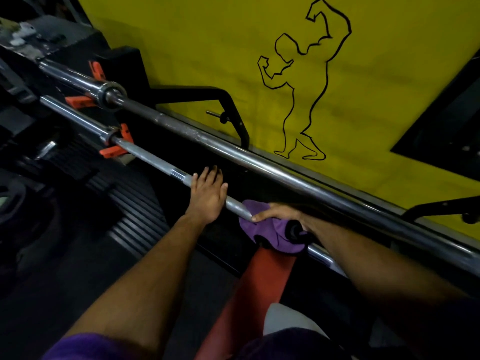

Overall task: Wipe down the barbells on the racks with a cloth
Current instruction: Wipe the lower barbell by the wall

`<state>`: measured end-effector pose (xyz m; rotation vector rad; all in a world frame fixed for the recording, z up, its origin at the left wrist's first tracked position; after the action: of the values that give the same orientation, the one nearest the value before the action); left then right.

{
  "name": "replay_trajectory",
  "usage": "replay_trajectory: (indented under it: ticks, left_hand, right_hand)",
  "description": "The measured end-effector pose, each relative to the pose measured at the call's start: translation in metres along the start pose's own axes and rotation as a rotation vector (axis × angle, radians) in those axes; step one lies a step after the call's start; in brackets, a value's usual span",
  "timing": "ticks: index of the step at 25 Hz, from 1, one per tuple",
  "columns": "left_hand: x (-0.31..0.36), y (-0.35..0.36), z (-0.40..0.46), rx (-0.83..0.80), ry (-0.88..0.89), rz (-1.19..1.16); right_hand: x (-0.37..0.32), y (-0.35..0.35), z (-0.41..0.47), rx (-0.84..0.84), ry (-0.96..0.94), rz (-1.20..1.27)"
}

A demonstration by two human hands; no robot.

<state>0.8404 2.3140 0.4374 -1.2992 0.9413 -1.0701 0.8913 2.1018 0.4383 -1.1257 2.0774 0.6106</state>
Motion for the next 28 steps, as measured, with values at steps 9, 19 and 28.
replay_trajectory:
  ticks: [9,19,28]
  left_hand:
    - [0.004,0.002,-0.003,0.052,-0.004,-0.047]
    - [0.005,-0.007,-0.006,0.013,-0.022,-0.033]
    - [0.018,-0.006,-0.04,-0.058,-0.144,-0.293]
  right_hand:
    - [0.063,-0.045,-0.069,-0.114,0.083,0.164]
    - [0.013,0.007,-0.049,0.375,-0.207,-0.776]
    - [0.118,0.012,-0.152,0.584,-0.475,-1.433]
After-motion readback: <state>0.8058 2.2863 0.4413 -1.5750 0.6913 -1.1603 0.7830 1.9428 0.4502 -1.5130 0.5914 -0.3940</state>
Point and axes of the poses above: each hand's wrist, its own z-axis towards the middle knuckle, its own y-axis out of the palm, x = y × z, the point moved 4 cm from there along z, towards the middle knuckle, and after that the axes turned 9 degrees about z, right-handed, at the moved point
